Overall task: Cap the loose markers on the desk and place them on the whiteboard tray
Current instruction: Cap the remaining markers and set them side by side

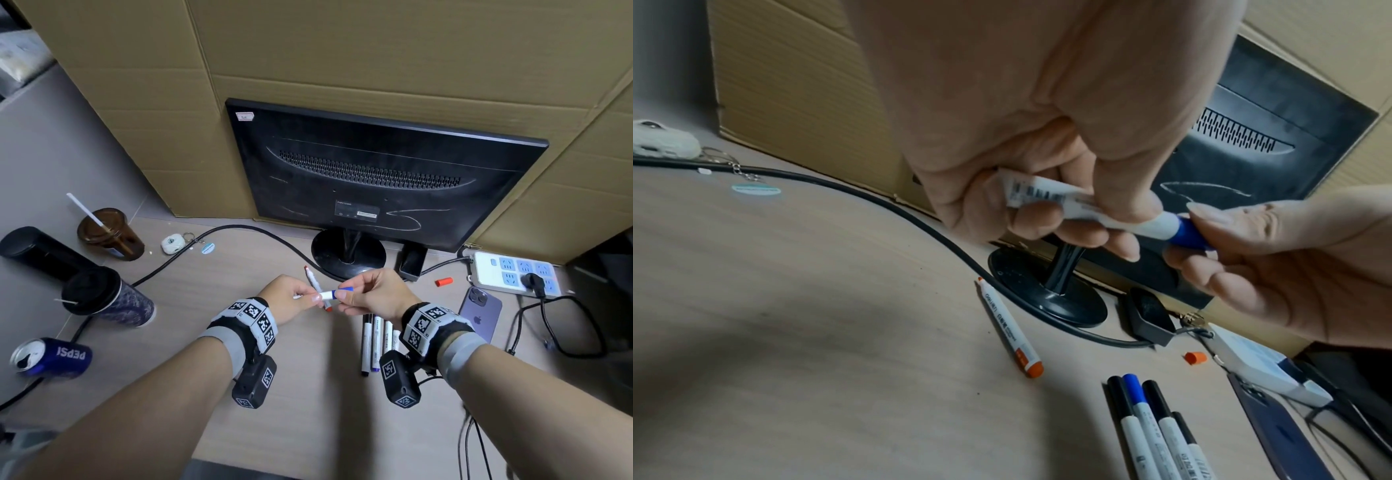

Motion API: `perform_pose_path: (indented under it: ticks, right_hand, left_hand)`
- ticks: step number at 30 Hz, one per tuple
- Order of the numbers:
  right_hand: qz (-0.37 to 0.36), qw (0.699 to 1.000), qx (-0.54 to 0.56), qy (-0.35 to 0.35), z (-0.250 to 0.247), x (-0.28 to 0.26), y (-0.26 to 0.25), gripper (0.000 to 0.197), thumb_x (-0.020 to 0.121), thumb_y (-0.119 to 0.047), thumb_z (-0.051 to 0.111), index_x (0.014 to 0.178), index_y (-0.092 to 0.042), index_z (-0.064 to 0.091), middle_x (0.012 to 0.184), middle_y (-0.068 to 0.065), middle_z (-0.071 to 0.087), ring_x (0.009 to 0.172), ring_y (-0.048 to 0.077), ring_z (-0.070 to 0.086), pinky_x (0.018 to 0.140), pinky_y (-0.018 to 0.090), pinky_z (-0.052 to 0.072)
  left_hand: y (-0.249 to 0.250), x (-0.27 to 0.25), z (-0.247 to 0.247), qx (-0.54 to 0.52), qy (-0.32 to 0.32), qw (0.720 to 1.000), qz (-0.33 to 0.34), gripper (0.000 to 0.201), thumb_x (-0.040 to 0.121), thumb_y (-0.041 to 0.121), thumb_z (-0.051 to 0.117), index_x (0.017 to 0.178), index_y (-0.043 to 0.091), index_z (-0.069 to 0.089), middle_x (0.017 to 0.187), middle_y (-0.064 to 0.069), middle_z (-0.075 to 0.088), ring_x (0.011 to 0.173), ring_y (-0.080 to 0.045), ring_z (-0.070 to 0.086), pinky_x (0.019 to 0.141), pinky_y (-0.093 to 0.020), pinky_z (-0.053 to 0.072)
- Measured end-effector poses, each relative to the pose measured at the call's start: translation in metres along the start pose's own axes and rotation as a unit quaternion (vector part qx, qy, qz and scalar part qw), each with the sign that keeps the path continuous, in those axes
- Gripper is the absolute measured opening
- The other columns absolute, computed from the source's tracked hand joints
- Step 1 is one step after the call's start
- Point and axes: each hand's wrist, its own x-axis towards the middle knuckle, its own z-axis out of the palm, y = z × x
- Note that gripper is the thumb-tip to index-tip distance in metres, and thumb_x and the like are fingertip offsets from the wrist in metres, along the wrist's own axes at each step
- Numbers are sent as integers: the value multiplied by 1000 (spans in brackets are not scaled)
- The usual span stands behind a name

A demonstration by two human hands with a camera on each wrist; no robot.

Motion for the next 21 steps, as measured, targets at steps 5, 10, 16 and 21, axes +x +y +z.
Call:
perform_pose_path:
  ticks: [5,10,16,21]
  right_hand:
    - [-29,1000,-5,9,0,1,1,21,91,-4,77,103,11,70,78,14,77,68,19,77,68,29,66]
    - [-39,995,76,54,-1,10,5,17,98,-4,68,112,3,64,91,21,74,80,29,75,83,45,66]
    - [22,991,27,128,-11,21,31,28,89,-2,77,108,-5,57,93,25,71,73,26,73,73,44,67]
    - [16,956,-258,142,-11,36,69,23,80,-25,84,90,-22,64,76,2,75,74,25,76,70,46,66]
  left_hand:
    - [3,3,-3,3,-22,1000,-11,23,95,43,61,84,39,80,75,0,60,68,-16,49,68,-29,40]
    - [11,10,14,-105,-41,991,-72,26,105,14,51,122,10,69,88,-3,60,81,-15,55,71,-29,52]
    - [-11,16,28,-65,-50,989,-119,23,101,26,57,107,14,76,91,-2,69,73,-13,60,66,-26,49]
    - [-51,27,34,-26,11,983,-182,18,90,27,60,81,20,73,62,4,63,60,-22,55,57,-30,51]
